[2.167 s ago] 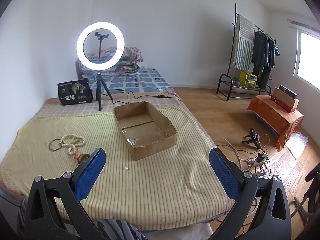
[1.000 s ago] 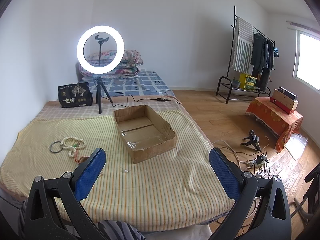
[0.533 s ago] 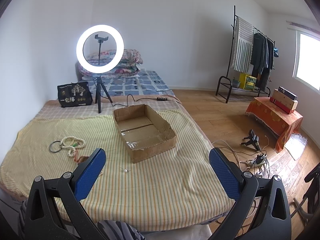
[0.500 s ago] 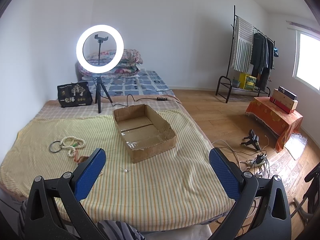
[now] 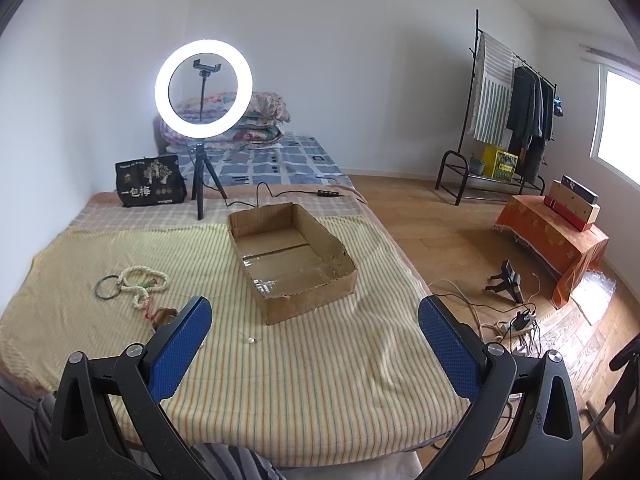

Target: Organize jewelry

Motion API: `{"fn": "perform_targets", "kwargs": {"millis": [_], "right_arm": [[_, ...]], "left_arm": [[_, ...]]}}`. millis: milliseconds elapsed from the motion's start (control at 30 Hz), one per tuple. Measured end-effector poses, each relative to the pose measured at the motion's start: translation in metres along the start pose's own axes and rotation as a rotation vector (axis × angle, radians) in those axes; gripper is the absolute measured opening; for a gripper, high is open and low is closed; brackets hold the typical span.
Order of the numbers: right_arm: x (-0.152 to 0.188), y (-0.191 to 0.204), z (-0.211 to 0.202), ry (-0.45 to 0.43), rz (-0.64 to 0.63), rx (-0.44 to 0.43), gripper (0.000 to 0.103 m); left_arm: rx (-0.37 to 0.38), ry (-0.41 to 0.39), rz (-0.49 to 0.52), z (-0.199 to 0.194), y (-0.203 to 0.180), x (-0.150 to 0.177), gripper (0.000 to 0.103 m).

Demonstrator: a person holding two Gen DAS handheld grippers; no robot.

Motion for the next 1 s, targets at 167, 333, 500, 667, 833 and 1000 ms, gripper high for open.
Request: {"fn": "perform_targets", "kwargs": {"millis": [167,333,500,667,833,1000], "right_arm": [[-0.004,0.008,0.012,-0.011,-0.043,-0.059,0.102],[-0.008,0.026,0.033,0.002,-0.153,-0.15,0.102],[-0.008,0.045,0.064,0.069,-0.239,-0.251,0.102],[-0.001,0.065,0.092,0.161,-0.33,-0.36,0.102],[0.008,0.078,0.118,0.25,-0.358,-0.459,0.102],[0.014,0.092,0.138,0.301,-0.388,-0.516,0.095]], "left_arm": [[-0.016,0.02,0.003,0.018,0.013,-0.001,0.103],[-0.014,0.057,0.0,0.04,0.029,0.001,0.103],[-0.003,0.087,0.029,0.063,0.042,0.007,0.103],[0.014,0.154,-0.001,0.087,0.061,0.015,0.092],[0.019,0.224,-0.023,0.117,0.074,0.025,0.08],[0.05,0.272,-0.076,0.143,0.08,0.034,0.075]]}}
Point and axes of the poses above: each gripper's, at about its wrist camera, not at the fingertips, and z roughly the way its jaws point, y to its left, x to its underside, the point moved 3 cm from there along z, roughly the way its jaws point, and after that the axes turned 4 degrees about y, right-handed, at the moved point
